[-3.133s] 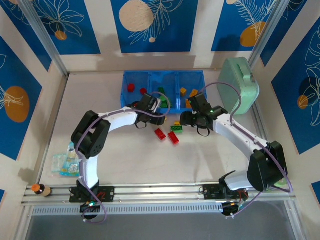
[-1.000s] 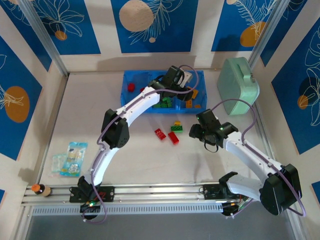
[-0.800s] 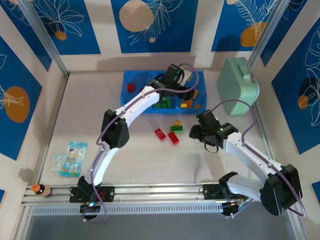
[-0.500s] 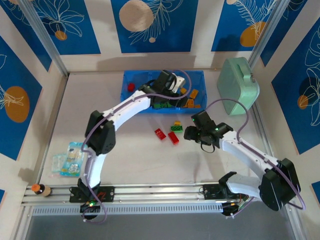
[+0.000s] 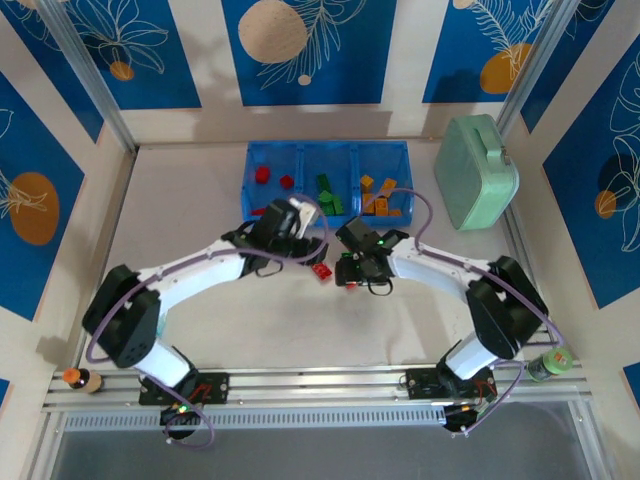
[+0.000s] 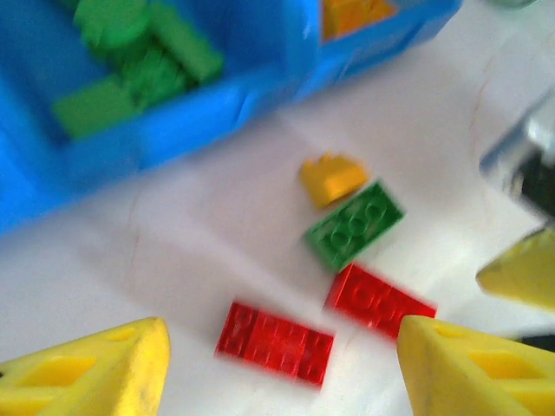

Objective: Sort the legos into containers by color
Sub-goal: Pick up the lego from the center of the table.

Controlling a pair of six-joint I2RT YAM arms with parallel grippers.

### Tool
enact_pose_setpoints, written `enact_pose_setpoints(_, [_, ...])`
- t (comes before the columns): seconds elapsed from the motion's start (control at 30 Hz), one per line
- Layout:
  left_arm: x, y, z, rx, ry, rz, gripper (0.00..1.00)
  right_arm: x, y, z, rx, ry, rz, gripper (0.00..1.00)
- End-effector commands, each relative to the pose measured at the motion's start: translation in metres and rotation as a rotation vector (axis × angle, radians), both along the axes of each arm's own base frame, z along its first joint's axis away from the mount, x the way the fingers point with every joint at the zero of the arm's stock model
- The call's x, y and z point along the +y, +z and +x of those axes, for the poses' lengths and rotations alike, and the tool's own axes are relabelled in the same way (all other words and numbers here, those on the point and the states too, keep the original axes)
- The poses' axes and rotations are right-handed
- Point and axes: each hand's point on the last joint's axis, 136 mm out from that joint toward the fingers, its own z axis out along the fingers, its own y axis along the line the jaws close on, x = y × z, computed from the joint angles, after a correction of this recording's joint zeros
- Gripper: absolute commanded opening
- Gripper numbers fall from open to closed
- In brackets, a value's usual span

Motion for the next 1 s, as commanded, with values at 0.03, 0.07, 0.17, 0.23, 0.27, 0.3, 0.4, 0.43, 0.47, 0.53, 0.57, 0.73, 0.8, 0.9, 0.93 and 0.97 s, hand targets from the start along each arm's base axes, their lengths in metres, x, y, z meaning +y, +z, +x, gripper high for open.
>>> enact_pose_setpoints(0.03, [0.035,-0.013,-0.018,0.0,0.108,-0.027,0.69,0.005,-0.009,0.007,0.039,0.033,-0.069,0.68])
enact_pose_setpoints(0.07, [0.044,-0.018,-0.025,0.005,0.124,-0.02,0.69,0.004,-0.013,0.009,0.051,0.036,-0.089,0.67])
enact_pose_setpoints(0.17, [0.064,-0.027,-0.039,0.002,0.161,-0.014,0.69,0.01,-0.022,0.01,0.083,0.055,-0.101,0.63])
enact_pose_setpoints(0.23, [0.077,-0.029,-0.045,-0.01,0.195,-0.006,0.69,0.012,-0.027,0.011,0.101,0.054,-0.11,0.59])
enact_pose_setpoints(0.27, [0.084,-0.031,-0.047,-0.013,0.219,-0.001,0.69,0.013,-0.029,0.011,0.111,0.054,-0.118,0.55])
enact_pose_setpoints(0.3, [0.089,-0.031,-0.048,-0.018,0.242,-0.004,0.68,0.014,-0.03,0.012,0.117,0.053,-0.122,0.52])
enact_pose_setpoints(0.4, [0.11,-0.037,-0.051,-0.006,0.364,-0.048,0.67,0.02,-0.032,0.011,0.128,0.071,-0.132,0.43])
enact_pose_setpoints(0.43, [0.115,-0.041,-0.052,0.006,0.402,-0.078,0.66,0.022,-0.032,0.011,0.13,0.076,-0.138,0.4])
enact_pose_setpoints(0.47, [0.117,-0.044,-0.054,0.015,0.42,-0.111,0.66,0.024,-0.031,0.011,0.128,0.08,-0.145,0.36])
enact_pose_setpoints(0.53, [0.117,-0.051,-0.057,0.031,0.434,-0.144,0.64,0.026,-0.025,0.012,0.118,0.084,-0.155,0.32])
enact_pose_setpoints(0.57, [0.118,-0.054,-0.059,0.04,0.439,-0.146,0.64,0.029,-0.019,0.014,0.102,0.088,-0.159,0.31])
enact_pose_setpoints(0.73, [0.127,-0.067,-0.066,0.068,0.443,-0.083,0.63,0.043,0.036,0.027,-0.016,0.12,-0.149,0.31])
enact_pose_setpoints(0.8, [0.128,-0.068,-0.068,0.068,0.439,-0.08,0.63,0.053,0.06,0.036,-0.07,0.133,-0.113,0.31])
enact_pose_setpoints(0.9, [0.129,-0.066,-0.071,0.062,0.437,-0.094,0.62,0.069,0.087,0.054,-0.133,0.155,-0.057,0.3])
enact_pose_setpoints(0.93, [0.13,-0.064,-0.072,0.059,0.436,-0.101,0.62,0.076,0.094,0.06,-0.146,0.165,-0.036,0.31])
enact_pose_setpoints(0.97, [0.13,-0.064,-0.073,0.057,0.433,-0.106,0.62,0.082,0.1,0.066,-0.155,0.173,-0.019,0.31])
